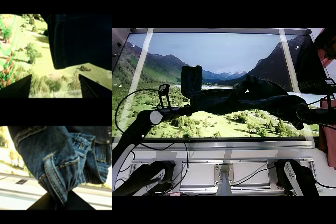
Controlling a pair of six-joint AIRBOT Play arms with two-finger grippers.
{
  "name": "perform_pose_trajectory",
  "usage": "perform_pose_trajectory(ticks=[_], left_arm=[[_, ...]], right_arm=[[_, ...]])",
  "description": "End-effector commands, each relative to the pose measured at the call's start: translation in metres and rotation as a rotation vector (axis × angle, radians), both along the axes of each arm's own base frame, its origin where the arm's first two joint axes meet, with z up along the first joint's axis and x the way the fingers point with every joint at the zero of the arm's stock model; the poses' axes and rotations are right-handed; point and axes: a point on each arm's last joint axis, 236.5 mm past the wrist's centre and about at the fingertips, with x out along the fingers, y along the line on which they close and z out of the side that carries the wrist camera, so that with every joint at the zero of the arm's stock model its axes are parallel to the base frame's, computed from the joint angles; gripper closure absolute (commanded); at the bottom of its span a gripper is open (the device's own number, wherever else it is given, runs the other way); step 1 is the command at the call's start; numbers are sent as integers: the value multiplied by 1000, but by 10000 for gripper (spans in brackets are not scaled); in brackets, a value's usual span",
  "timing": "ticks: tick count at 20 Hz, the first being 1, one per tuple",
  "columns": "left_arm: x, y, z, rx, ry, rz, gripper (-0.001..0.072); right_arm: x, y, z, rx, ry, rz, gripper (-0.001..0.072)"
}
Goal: Fold the clothes and pants, and hang the long-sleeved shirts on hangers.
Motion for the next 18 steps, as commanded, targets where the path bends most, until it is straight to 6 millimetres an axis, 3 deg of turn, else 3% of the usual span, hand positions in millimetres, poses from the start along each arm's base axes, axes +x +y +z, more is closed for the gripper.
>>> perform_pose_trajectory(ticks=[1, 5, 8, 10, 13, 14, 15, 16, 18], left_arm=[[19, 0, -19, -24, -26, 60, 68], [32, -4, -44, -95, 9, 164, 137], [28, -10, -61, -132, 72, 204, 165], [26, -18, -63, -138, 75, 191, 245], [30, -28, -58, -137, 38, 169, 247], [31, -32, -56, -137, 23, 163, 319], [33, -36, -54, -144, 11, 161, 441], [34, -40, -52, -154, 1, 163, 473], [37, -46, -48, -173, -19, 173, 675]], right_arm=[[5, 0, 2, 0, -25, 0, 661], [5, 0, 2, -1, -26, 0, 661], [10, -2, 4, -7, -47, -6, 661], [14, -4, 6, -13, -64, -11, 661], [14, -4, 6, -13, -65, -11, 661], [14, -4, 6, -13, -65, -11, 661], [14, -4, 6, -13, -66, -11, 661], [14, -4, 6, -13, -65, -11, 661], [14, -4, 6, -13, -66, -11, 661]])
